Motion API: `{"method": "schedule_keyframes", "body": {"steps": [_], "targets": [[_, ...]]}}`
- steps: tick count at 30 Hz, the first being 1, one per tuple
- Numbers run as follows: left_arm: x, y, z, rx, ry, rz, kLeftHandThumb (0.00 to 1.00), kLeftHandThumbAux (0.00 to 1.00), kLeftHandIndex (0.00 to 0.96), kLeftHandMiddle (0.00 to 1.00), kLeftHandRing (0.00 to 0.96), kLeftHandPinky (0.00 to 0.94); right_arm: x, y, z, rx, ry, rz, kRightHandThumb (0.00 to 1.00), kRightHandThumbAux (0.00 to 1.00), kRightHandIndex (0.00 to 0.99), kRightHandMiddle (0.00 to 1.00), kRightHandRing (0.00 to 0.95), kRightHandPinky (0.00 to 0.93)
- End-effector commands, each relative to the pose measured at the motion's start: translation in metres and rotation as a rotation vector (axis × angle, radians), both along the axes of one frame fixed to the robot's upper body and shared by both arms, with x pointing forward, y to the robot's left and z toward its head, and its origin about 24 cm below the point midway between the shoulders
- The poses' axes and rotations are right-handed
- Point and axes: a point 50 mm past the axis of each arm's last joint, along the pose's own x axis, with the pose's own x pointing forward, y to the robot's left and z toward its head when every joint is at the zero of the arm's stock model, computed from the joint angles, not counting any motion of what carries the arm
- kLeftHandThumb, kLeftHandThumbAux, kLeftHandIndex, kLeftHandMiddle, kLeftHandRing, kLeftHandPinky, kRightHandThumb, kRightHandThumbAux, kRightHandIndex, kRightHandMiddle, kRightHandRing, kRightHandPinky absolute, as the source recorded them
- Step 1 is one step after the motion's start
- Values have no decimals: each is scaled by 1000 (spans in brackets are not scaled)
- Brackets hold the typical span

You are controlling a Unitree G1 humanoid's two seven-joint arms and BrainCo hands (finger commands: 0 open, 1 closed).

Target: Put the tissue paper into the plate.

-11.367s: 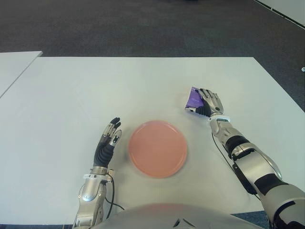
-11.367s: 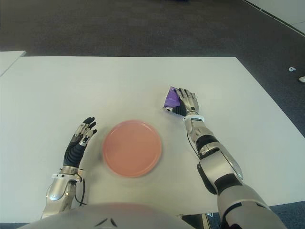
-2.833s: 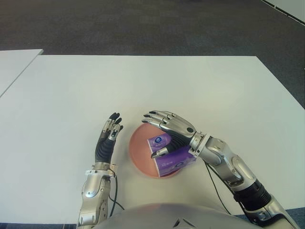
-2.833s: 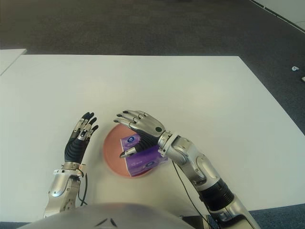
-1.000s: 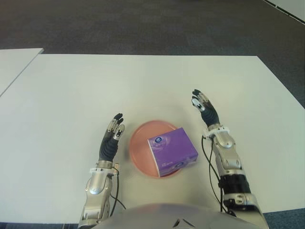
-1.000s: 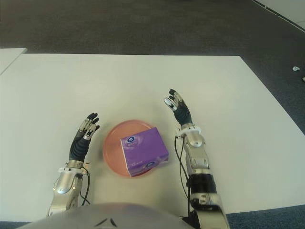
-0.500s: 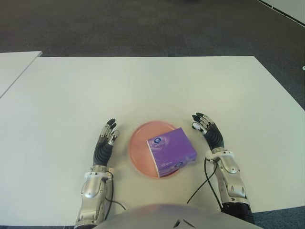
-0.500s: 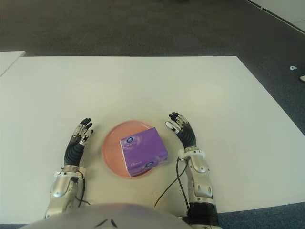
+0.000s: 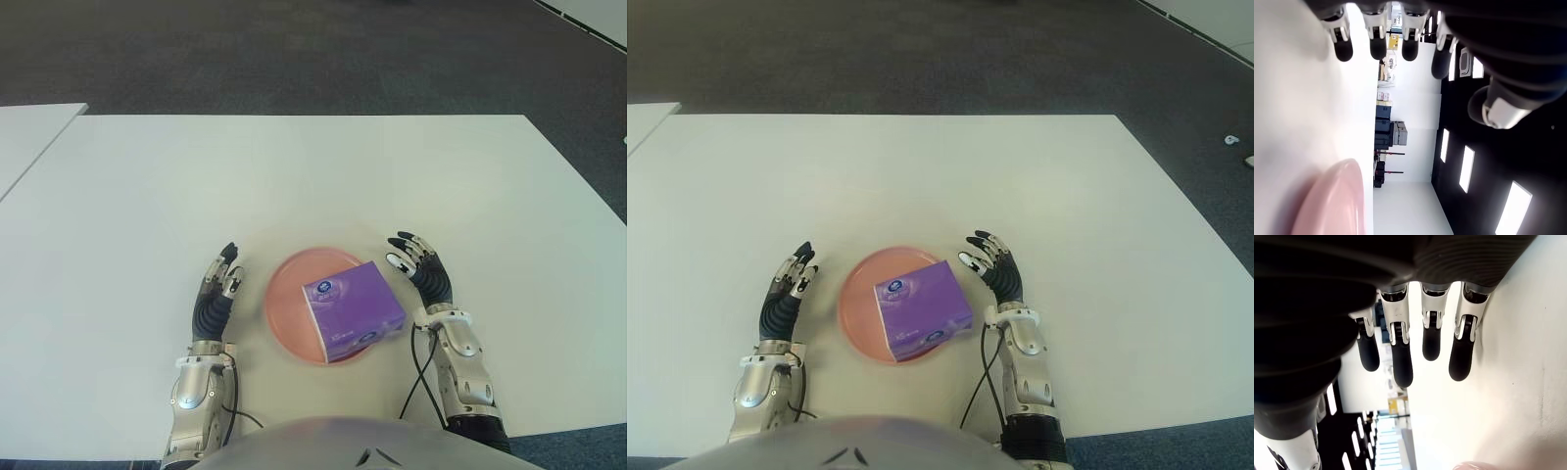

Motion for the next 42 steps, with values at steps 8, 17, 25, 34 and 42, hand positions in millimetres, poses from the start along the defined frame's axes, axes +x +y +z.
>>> {"method": "schedule_keyframes", "body": {"steps": [8, 17, 25, 34, 42], "targets": [[-17, 5, -15, 24, 95, 20, 124, 497, 201, 71, 37, 58, -29, 2, -25, -15, 171, -34, 255, 753, 210, 328, 315, 314], [-23, 4, -19, 5, 105, 46, 100, 491, 157, 66, 39, 66, -33, 3, -30, -59, 187, -17, 236, 720, 165, 285, 272, 272], [-27, -3, -14, 1, 118, 83, 108, 475, 148, 62, 48, 92, -31, 3, -29, -67, 189, -16, 250, 700, 165, 283, 276, 285], [-29, -3, -10, 19, 167, 136, 126, 499, 129, 81, 65, 90, -31, 4, -27, -50, 189, 8, 257, 662, 178, 282, 280, 272], [-29, -3, -8, 18, 181, 111, 118, 503, 115, 75, 56, 70, -32, 4, -28, -41, 196, 13, 252, 632, 181, 276, 280, 274]]}}
